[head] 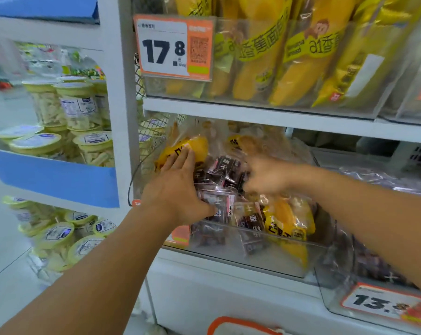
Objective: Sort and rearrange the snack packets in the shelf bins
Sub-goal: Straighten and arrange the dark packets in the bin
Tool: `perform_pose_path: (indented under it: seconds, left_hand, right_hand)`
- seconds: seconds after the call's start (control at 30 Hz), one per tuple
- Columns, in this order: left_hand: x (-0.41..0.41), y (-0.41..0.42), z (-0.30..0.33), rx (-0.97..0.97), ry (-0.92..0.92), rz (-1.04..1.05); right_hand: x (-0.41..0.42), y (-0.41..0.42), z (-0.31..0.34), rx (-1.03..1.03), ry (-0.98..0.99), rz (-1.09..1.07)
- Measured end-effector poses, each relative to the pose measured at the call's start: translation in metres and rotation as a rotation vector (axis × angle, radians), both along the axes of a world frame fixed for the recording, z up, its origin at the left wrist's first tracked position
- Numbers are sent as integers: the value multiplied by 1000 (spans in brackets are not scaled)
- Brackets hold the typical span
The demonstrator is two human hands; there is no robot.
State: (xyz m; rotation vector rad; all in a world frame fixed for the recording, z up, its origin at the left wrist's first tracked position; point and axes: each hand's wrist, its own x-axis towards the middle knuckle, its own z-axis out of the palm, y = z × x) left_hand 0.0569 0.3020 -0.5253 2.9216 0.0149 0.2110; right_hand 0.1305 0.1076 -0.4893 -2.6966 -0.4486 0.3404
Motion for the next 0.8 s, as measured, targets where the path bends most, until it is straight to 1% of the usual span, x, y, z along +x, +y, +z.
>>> perform_pose_path:
  seconds: [0.07,0.1,0.13,0.2,0.33,0.37,0.47,0.53,0.63,0.7,0.77,0.8]
  left_hand:
    - [1,-2,-2,-1,3,-7]
    - [1,-3,-2,-5,6,-4]
    - [2,-3,-2,-11,8,2]
    - [3,-5,-4,-20,9,14]
    - [4,-7,-7,-20,-2,25]
    - [5,-7,-8,-24,-3,25]
    - [7,-6,-8,-38,8,22]
    - [9,-4,-6,-40,26,12]
    - [10,0,-4,-79,64,-10]
    - [10,2,-2,-117,83,-20]
    - [8,3,-1,-160,85,-33]
    - [8,2,-1,-174,84,-36]
  right_hand:
    - [8,11,6,182,157,-70]
    - [8,18,8,249,209,-118]
    - [10,24,8,275,239,-172]
    - [13,40,5,290,271,-239]
    - [14,59,1,312,152,-292]
    - [14,59,2,321,158,-297]
    - [15,55,0,391,283,-347]
    - [17,49,-5,401,318,-391]
    - [11,38,-7,396,341,-338]
    - [12,28,-10,413,295,-281]
    - [9,26,-10,482,240,-245]
    - [7,29,-9,504,243,-235]
